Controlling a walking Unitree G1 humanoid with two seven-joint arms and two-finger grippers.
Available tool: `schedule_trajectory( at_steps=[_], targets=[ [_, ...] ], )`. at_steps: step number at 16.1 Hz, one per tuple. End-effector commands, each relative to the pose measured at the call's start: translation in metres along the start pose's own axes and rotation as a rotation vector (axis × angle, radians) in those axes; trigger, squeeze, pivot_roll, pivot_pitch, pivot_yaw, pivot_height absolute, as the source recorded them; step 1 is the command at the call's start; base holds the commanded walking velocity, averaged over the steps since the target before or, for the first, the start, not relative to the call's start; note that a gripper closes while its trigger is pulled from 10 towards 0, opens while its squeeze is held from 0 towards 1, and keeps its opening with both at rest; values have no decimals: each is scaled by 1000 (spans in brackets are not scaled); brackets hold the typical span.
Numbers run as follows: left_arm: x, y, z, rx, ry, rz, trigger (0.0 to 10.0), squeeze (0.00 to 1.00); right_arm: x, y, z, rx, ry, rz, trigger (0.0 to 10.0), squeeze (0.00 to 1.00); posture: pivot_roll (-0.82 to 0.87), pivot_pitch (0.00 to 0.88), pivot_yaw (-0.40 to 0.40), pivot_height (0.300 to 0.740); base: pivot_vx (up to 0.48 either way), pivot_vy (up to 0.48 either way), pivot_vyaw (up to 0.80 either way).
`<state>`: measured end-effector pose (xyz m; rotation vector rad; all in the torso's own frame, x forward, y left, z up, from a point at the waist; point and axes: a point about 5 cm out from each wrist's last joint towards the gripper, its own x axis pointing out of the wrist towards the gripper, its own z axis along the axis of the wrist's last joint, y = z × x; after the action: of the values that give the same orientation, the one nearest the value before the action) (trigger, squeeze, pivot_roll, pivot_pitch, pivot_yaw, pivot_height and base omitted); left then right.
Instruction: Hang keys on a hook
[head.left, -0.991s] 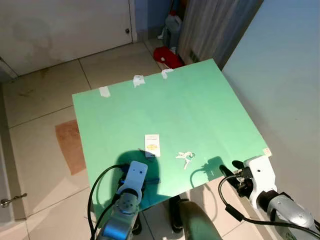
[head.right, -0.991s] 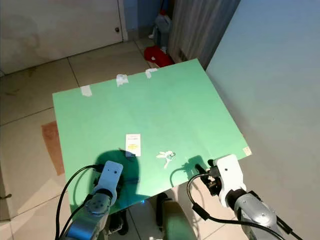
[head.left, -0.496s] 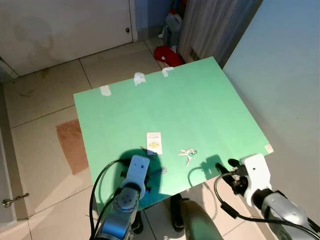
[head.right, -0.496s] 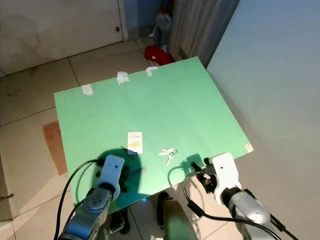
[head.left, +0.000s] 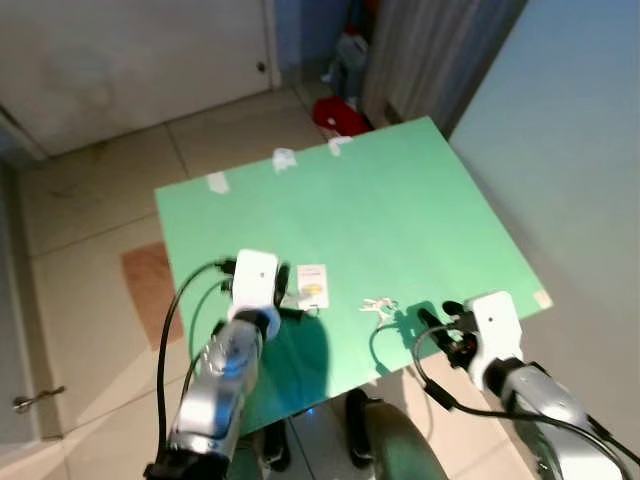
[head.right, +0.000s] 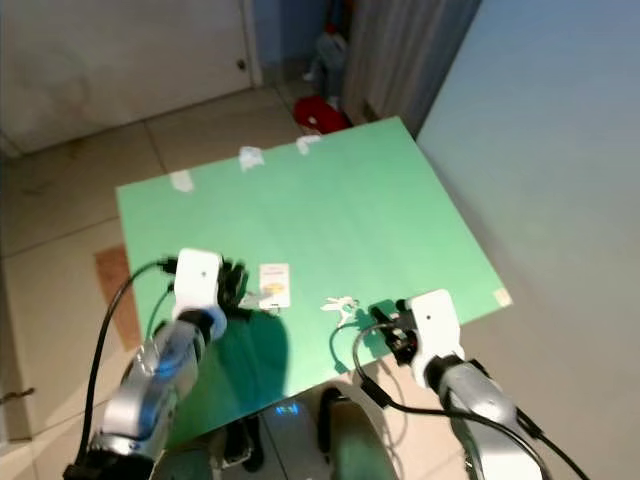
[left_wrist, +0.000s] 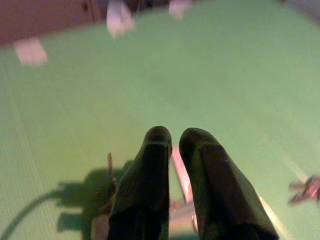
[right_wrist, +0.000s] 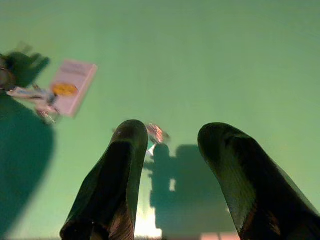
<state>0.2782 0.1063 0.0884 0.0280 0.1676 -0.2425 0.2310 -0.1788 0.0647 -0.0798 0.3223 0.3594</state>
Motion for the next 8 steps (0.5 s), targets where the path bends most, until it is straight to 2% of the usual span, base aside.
schedule_trajectory(
  at_steps=[1, 2, 3, 5, 6, 7, 8],
  targets=[
    [0, -1, 12, 13, -49, -45, 0, 0, 6, 3, -1, 7, -9, -12, 10000, 0, -242, 181, 10, 740, 0, 0, 0],
    [1, -1, 27, 27, -128, -66, 0, 0, 13, 3, 3, 11, -31, -24, 10000, 0, -236, 159, 24, 740, 0, 0, 0],
    [3, 0, 39, 5, -186, -70, 0, 0, 20, 3, 6, 17, -49, -37, 10000, 0, -231, 141, 36, 740, 0, 0, 0],
    [6, -1, 61, 18, -247, -107, 0, 0, 31, 5, 12, 32, -81, -44, 10000, 0, -217, 109, 56, 740, 0, 0, 0],
    [8, -1, 61, 33, -236, -118, 0, 0, 34, 6, 13, 36, -87, -44, 10000, 0, -214, 105, 64, 740, 0, 0, 0],
    [12, 3, 49, 81, -173, -85, 4314, 0, 37, 8, 12, 37, -93, -42, 10000, 0, -217, 105, 67, 740, 0, 0, 0],
    [14, 12, 31, 129, -108, -27, 10000, 0, 37, 10, 11, 39, -95, -41, 10000, 0, -219, 111, 65, 740, 0, 0, 0]
  ],
)
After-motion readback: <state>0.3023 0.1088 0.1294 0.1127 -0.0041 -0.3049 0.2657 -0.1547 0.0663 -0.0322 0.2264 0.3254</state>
